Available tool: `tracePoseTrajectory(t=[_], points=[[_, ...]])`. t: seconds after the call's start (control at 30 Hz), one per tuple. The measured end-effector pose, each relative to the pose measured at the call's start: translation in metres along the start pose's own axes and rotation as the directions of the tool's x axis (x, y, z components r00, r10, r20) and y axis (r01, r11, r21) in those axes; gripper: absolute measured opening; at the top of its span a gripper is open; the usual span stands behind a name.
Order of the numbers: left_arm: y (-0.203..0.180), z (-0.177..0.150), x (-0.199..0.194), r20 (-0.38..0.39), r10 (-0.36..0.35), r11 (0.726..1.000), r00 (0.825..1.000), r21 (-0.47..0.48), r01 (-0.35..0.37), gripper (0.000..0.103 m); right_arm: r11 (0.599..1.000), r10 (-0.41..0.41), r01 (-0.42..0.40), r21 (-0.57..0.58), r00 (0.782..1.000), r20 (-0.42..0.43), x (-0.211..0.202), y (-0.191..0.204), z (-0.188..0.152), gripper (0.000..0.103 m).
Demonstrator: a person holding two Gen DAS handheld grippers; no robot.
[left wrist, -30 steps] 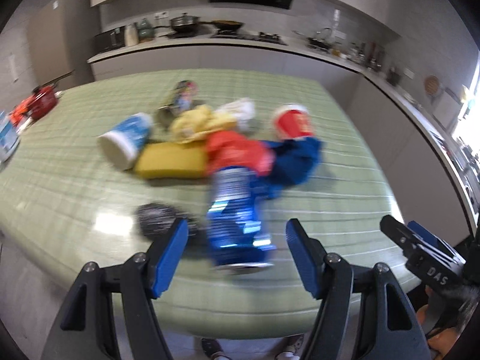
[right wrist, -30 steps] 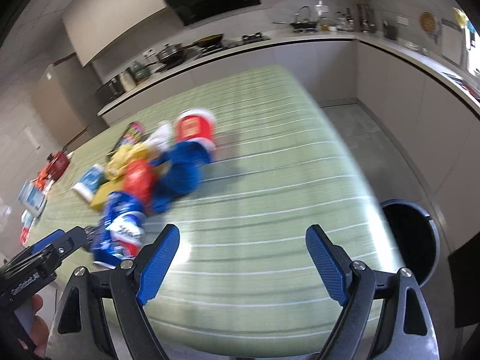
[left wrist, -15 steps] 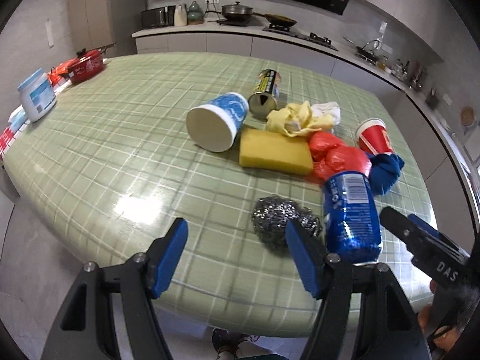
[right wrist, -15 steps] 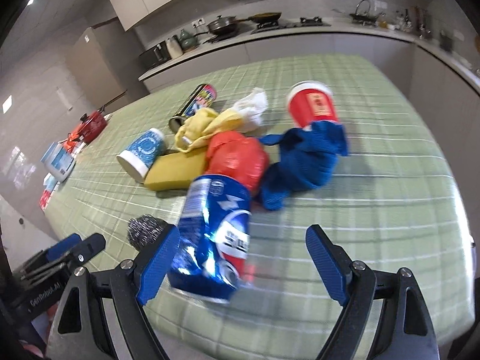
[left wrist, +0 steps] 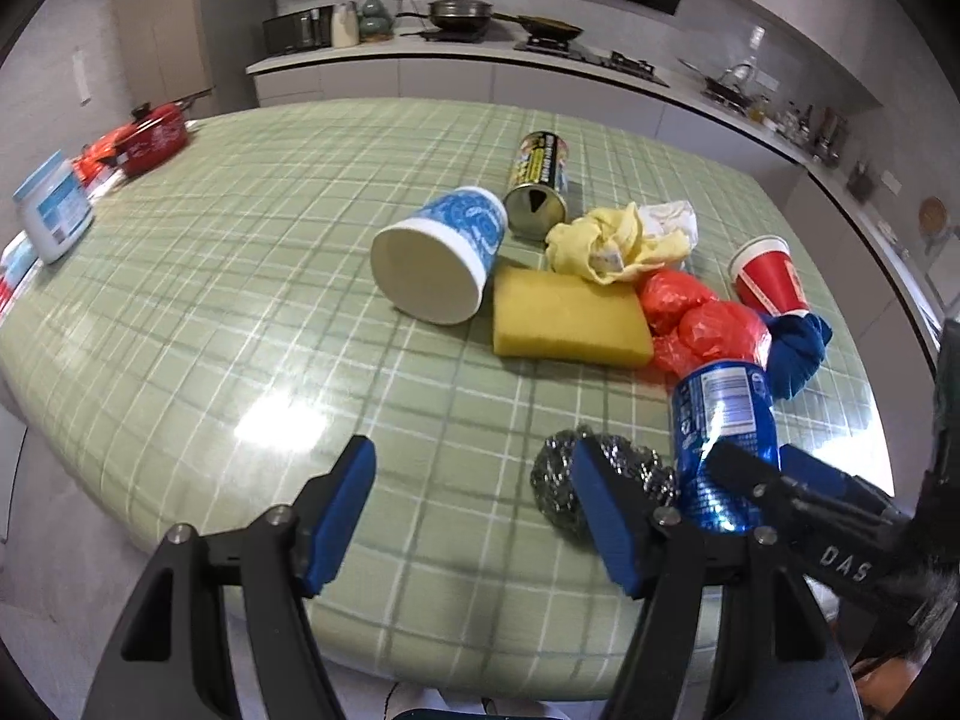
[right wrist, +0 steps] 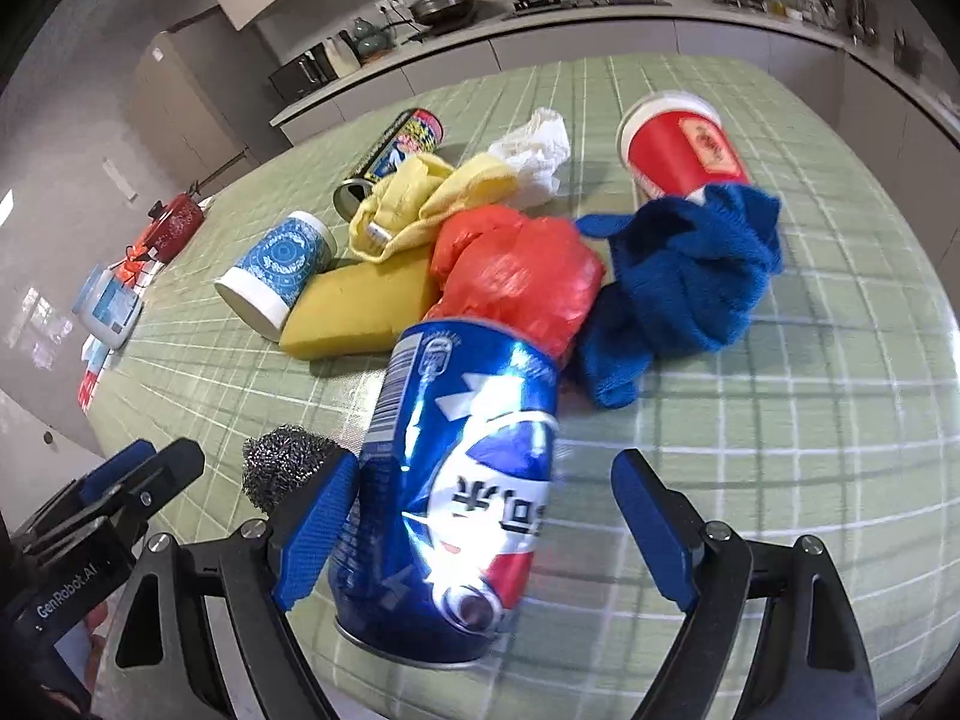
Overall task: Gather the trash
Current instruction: 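Grasp the blue Pepsi can with the right tool while the left tool grasps the blue-white paper cup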
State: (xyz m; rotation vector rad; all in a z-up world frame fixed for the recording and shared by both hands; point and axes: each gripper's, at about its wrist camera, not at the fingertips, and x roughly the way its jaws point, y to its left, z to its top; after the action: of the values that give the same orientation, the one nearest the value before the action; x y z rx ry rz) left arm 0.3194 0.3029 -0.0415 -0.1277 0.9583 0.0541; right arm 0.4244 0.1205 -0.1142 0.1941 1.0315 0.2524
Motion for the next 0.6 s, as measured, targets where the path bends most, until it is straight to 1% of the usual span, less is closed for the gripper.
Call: tracePoseTrajectory(t=[0.1, 0.17, 0.37, 0.43, 0.5, 0.6], points=[[0.006, 0.01, 0.005, 0.004, -0.035, 0.998, 0.999, 0.05, 0.035, 0.069, 0.998, -0.012, 0.011, 0.056, 1.0, 0.012, 0.005, 0.003, -0.003, 0.087], [0.013, 0.018, 0.009, -0.002, -0.061, 0.995, 0.998, 0.076, 0.061, 0.069, 0.997, -0.02, 0.018, 0.073, 1.0, 0.02, 0.005, 0.008, -0.005, 0.074], [0.03, 0.038, 0.022, -0.009, -0.125, 0.985, 0.992, 0.121, 0.125, 0.069, 0.991, -0.091, 0.085, 0.107, 0.995, 0.046, 0.004, 0.016, -0.009, 0.073], [0.033, 0.043, 0.025, -0.01, -0.146, 0.98, 0.989, 0.138, 0.146, 0.069, 0.988, -0.123, 0.116, 0.099, 0.99, 0.074, -0.001, 0.022, -0.012, 0.072], [0.036, 0.048, 0.026, -0.01, -0.164, 0.975, 0.986, 0.148, 0.163, 0.069, 0.983, -0.158, 0.144, 0.11, 0.98, 0.124, -0.013, 0.029, -0.012, 0.072], [0.038, 0.055, 0.027, -0.006, -0.183, 0.97, 0.983, 0.162, 0.181, 0.069, 0.977, -0.191, 0.17, 0.126, 0.966, 0.176, -0.031, 0.034, -0.004, 0.072]])
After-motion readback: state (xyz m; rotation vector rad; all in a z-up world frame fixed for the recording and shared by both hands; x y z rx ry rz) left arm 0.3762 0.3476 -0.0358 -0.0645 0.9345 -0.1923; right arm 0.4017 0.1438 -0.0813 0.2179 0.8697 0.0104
